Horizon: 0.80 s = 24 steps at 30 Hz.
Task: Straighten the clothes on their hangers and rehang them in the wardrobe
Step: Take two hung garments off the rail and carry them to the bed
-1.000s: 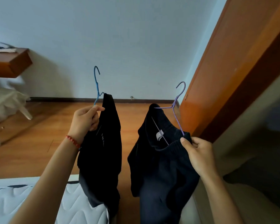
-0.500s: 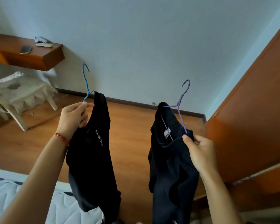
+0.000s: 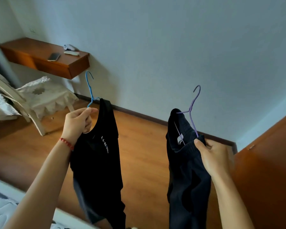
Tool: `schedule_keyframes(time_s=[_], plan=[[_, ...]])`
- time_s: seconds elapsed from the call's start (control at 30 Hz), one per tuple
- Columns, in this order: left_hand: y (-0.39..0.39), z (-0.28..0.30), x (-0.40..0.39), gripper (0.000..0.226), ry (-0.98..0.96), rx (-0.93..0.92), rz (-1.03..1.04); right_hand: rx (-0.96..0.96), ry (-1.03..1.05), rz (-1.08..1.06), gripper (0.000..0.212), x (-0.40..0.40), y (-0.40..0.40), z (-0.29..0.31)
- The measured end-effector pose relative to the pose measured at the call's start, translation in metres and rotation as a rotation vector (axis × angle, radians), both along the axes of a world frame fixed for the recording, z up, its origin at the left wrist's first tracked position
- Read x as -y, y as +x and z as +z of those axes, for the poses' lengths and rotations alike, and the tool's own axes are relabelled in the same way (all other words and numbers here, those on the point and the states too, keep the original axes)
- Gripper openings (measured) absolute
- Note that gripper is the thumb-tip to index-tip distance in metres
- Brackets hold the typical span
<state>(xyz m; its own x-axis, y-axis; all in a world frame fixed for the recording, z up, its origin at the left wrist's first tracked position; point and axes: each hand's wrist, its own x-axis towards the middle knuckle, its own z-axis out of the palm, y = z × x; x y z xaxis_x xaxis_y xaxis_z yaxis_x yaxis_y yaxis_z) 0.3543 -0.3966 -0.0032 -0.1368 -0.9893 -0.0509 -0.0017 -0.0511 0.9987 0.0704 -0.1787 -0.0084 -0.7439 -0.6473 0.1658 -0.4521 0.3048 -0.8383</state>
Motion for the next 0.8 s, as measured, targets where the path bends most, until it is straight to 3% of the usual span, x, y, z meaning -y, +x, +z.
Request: schedule_keyframes(time_s=[0.33, 0.63, 0.8], plan=[[0.043, 0.008, 0.078, 0.028, -0.052, 0.029, 0.269, 0.054, -0.052, 0.250, 0.051, 0.163, 0.002, 0.011], [0.071, -0.006, 0.091, 0.028, -0.127, -0.127, 0.661, 0.092, -0.018, 0.749, 0.043, 0.333, 0.046, 0.006], [0.082, -0.001, 0.074, 0.029, -0.115, -0.120, 0.912, 0.105, -0.004, 1.013, 0.028, 0.394, 0.095, 0.012]])
